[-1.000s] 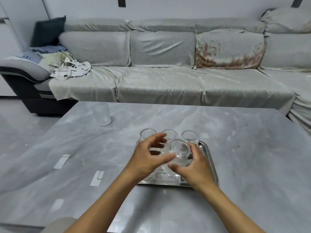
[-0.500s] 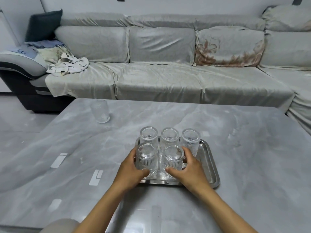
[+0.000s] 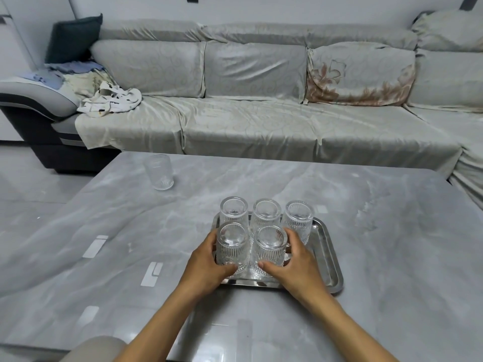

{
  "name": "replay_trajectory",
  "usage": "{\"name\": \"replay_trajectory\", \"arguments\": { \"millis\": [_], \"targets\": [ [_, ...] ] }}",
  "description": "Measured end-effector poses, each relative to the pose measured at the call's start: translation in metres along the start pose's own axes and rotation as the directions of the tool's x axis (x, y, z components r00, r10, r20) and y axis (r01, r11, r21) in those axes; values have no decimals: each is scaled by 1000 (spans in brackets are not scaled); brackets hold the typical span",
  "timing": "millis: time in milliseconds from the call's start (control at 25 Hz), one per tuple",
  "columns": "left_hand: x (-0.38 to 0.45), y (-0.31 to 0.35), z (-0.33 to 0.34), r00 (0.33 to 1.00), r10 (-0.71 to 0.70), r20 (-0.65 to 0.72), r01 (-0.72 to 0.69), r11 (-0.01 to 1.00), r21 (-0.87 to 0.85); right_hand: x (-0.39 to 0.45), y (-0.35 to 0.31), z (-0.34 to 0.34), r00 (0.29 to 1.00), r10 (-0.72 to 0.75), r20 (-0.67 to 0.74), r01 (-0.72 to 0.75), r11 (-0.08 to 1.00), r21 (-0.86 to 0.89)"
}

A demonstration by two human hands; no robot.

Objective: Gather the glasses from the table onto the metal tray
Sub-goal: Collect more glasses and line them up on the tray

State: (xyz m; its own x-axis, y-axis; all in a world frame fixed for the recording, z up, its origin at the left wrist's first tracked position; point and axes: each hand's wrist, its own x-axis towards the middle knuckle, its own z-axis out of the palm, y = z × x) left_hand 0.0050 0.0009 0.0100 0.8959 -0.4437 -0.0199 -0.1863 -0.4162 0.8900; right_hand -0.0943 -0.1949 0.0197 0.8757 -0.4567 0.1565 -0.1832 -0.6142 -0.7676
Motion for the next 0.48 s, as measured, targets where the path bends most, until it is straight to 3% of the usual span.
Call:
{"name": "replay_trajectory", "arguments": {
  "millis": [480],
  "targets": [
    [1, -1, 0, 1000, -30, -1, 30, 1000, 1, 0, -2, 0, 1000, -6, 17, 7, 997, -72]
  ]
}}
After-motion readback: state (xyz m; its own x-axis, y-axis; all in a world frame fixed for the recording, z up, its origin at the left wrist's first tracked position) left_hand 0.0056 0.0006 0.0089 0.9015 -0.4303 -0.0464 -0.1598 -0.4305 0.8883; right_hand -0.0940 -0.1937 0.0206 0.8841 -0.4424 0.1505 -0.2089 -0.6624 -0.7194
